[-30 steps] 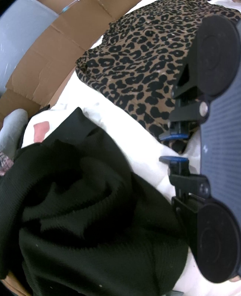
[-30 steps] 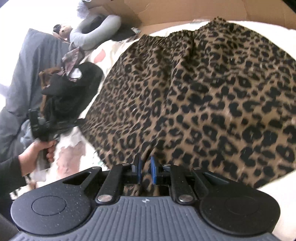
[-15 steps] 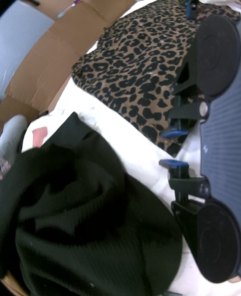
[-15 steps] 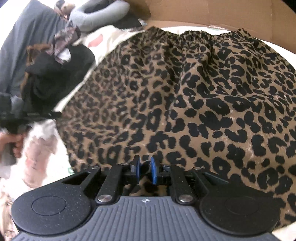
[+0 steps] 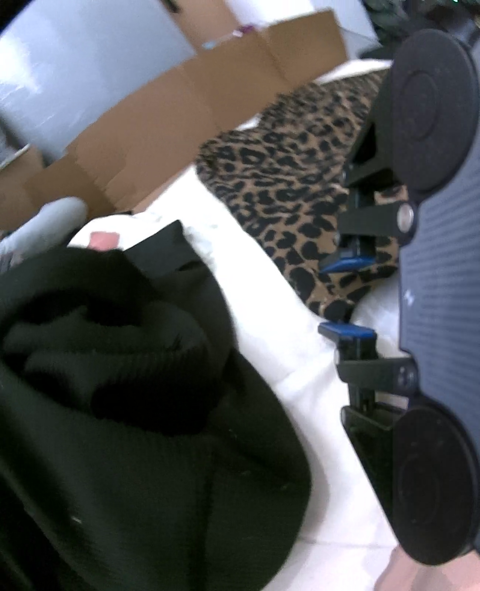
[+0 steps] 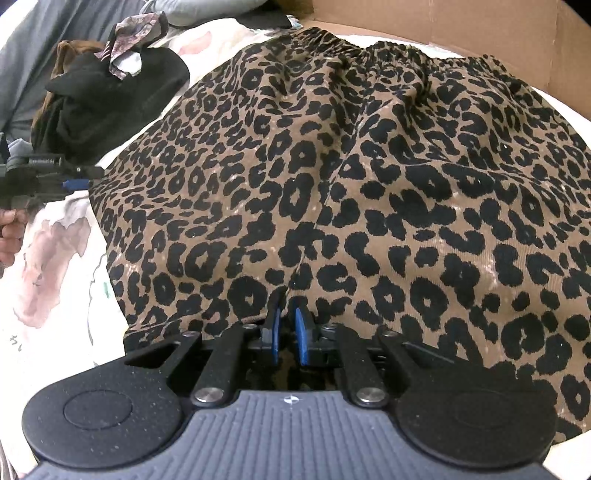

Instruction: Fold clothes

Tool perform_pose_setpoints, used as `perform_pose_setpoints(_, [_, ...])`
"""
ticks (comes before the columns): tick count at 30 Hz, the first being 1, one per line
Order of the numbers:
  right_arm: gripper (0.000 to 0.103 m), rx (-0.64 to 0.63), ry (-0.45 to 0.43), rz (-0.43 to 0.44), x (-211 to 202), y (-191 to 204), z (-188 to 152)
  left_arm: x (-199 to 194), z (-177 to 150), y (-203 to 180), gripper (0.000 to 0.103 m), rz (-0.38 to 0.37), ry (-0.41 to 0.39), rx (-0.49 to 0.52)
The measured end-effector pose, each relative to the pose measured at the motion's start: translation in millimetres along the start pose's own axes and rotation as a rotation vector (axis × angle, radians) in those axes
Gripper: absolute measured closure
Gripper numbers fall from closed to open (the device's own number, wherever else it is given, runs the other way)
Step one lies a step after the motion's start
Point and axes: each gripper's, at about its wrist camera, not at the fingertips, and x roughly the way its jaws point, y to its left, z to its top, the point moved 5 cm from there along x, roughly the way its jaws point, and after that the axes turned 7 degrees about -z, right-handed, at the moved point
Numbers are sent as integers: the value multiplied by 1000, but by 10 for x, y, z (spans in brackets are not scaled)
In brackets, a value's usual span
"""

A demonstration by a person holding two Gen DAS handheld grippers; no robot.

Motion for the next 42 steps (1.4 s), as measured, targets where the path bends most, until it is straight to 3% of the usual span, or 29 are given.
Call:
perform_pose_setpoints(5, [88, 0, 8, 6, -20, -12, -22, 38, 49, 68, 73, -65, -20, -88])
perform_pose_setpoints(10, [88, 14, 6, 13, -11, -41, -44, -4, 143, 80, 73, -177, -35, -186])
perform_pose_setpoints(14, [88, 18, 8, 17, -1, -51, -41, 11, 152, -146, 73, -254, 20, -142])
perform_pose_setpoints(16, [88, 23, 8, 20, 5, -58, -43, 48, 139, -205, 73, -253, 30, -128])
perform_pose_setpoints(22, [88, 22, 6, 18, 1, -52, -54, 139, 124, -200, 73, -97, 31, -40])
perform_pose_setpoints(24, [88, 25, 5, 20, 2, -55, -57, 131, 119, -181, 73, -84, 32, -27])
perform_pose_setpoints(29, [88, 25, 3, 22, 5, -53, -64, 99, 78, -15, 73, -88, 34, -92])
perform_pose_setpoints(33, [88, 26, 6, 21, -4, -60, -72, 46, 44, 74, 93, -90, 30, -137])
perform_pose_setpoints(36, [88, 27, 12, 16, -20, -73, -90, 0, 52, 68, 96, -91, 9, -158])
perform_pose_setpoints(42, [87, 60, 45, 21, -108, -129, -147, -135, 95, -219, 98, -89, -9, -99])
